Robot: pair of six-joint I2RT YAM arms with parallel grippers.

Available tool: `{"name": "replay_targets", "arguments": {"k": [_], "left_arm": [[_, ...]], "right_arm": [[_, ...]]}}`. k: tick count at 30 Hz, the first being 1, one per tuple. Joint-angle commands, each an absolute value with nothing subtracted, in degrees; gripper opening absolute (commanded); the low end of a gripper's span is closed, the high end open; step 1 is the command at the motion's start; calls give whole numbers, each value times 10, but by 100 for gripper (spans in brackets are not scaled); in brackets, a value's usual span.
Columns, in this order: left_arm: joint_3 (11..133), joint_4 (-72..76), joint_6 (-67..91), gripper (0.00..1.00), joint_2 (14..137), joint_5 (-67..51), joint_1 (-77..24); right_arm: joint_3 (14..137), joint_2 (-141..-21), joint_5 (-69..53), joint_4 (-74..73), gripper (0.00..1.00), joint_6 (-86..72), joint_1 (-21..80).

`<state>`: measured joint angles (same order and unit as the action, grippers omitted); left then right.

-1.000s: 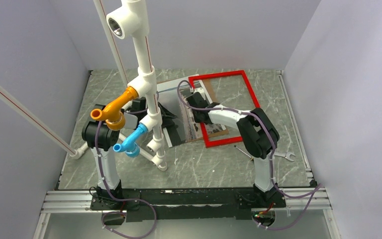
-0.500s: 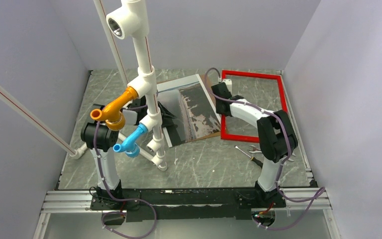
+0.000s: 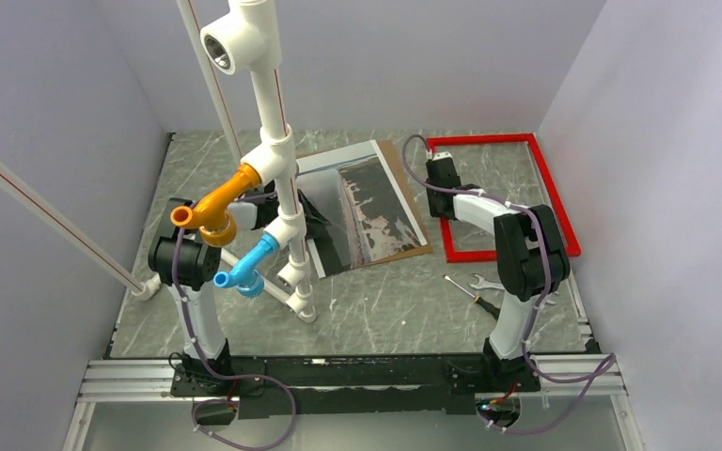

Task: Take the photo out of the frame

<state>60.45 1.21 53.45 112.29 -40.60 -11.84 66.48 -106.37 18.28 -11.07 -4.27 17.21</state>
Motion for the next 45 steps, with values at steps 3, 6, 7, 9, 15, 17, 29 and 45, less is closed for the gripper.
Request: {"name": "replay_targets", "arguments": {"k": [3, 6, 7, 9, 15, 17, 29, 45], "left_arm": [[608, 19, 487, 56, 1072, -406, -93], [606, 22, 484, 58, 1052, -415, -80], [606, 21, 481, 59, 1047, -415, -76], [606, 21, 480, 60, 1039, -419, -69], [607, 10, 460, 71, 1024, -401, -54], [610, 1, 451, 76, 1023, -387, -50], [621, -100, 459, 81, 1039, -306, -44], [593, -17, 506, 83, 1098, -366, -44]], "right_arm": [[668, -1051, 174, -71, 16, 18, 159], [672, -1046, 177, -89, 57, 1, 160], [679, -1045, 182, -97, 62, 1, 161], [700, -1044, 191, -113, 69, -12, 161], [766, -1065, 61, -101, 92, -15, 158], [829, -1106, 7, -121, 94, -14, 158], [983, -1255, -95, -142, 99, -19, 137], [911, -1264, -177, -110, 100, -80, 108]]}}
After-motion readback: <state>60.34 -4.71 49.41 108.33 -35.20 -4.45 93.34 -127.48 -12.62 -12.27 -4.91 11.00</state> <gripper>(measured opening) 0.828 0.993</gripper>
